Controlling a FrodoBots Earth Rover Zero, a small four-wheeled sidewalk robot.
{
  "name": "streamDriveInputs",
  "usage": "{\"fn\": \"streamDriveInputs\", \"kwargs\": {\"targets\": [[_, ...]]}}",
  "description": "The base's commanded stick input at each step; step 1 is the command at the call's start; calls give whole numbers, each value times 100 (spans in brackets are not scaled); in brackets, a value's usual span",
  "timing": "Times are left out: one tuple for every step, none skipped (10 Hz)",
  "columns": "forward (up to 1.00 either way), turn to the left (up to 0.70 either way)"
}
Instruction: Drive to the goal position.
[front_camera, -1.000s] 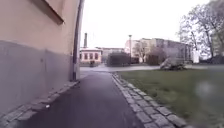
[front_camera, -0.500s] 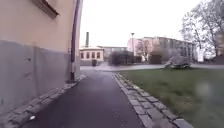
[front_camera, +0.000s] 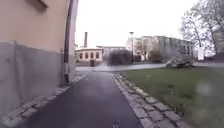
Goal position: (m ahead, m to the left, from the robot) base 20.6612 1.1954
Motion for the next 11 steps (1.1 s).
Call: {"fn": "streamDriveInputs", "kwargs": {"targets": [[85, 0], [85, 0], [85, 0], [85, 0], [85, 0], [85, 0], [85, 0], [85, 0], [85, 0], [85, 0], [85, 0]]}}
